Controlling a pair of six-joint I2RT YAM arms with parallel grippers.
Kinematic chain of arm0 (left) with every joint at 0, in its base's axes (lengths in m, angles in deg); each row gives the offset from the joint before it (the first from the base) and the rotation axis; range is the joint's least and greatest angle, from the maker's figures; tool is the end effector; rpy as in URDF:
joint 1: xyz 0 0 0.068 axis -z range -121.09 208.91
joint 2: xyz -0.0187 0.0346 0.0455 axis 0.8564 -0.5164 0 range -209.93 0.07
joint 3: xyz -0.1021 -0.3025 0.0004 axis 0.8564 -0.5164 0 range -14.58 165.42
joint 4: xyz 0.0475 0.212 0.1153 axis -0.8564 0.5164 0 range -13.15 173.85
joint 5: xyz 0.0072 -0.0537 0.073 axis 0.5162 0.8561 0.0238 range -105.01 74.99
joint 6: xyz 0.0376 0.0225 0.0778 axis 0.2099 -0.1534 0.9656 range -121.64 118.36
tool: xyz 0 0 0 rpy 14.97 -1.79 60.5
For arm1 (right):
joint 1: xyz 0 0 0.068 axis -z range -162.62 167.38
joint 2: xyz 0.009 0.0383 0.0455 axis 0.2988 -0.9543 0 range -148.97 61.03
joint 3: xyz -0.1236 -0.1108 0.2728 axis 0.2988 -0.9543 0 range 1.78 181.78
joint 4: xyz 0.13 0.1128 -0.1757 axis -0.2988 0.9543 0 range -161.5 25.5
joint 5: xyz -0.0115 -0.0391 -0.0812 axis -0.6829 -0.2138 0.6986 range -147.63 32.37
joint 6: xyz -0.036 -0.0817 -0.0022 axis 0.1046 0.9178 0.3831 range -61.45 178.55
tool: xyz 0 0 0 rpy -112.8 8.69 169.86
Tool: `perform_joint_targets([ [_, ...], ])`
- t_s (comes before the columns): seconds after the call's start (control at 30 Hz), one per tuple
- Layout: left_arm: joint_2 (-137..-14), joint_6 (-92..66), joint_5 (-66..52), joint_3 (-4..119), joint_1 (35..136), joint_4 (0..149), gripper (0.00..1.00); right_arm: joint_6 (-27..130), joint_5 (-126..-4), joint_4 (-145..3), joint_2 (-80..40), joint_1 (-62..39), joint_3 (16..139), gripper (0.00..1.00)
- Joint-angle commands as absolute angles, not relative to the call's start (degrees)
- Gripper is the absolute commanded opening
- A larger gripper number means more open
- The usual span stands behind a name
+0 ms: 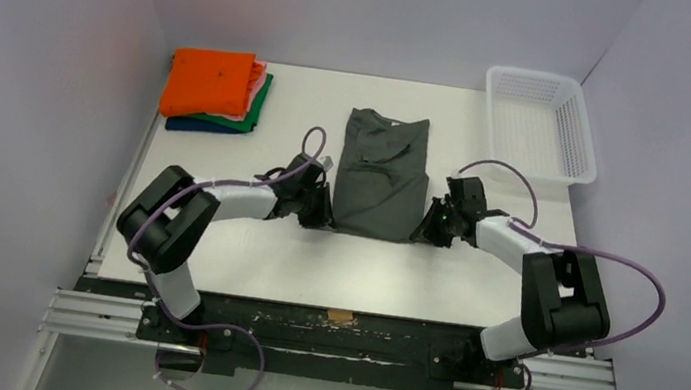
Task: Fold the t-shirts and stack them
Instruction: Grab one side of the 2/3 rectangular tshirt with both arms, then fold the long partially folded tshirt into a neat square
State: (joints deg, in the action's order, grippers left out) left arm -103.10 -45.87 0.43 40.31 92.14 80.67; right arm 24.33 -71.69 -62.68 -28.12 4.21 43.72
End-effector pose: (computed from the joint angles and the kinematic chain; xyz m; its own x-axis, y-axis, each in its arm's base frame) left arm 0.3066 -0.2261 0.1676 -0.9368 -0.1900 -0.2937 0.0162 0.8151 -0.5791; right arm 0.2867 0.0870 0.1732 -0.8664 0.3575 -0.3486 0.1621 0.8617 0.4808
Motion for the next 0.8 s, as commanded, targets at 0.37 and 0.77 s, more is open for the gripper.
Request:
perform_joint_targets([
  [0.37, -61.59, -45.98, -12.82, 23.65, 108.74, 96.64, 0.0, 32.42, -78.75, -31.64, 2.33, -3.89, 42.93, 0.0],
  [0.77, -67.94, -43.85, -18.09, 38.14, 97.26, 98.22, 0.0, 24.09, -71.7, -40.12, 0.44, -0.14, 56.14, 0.0],
])
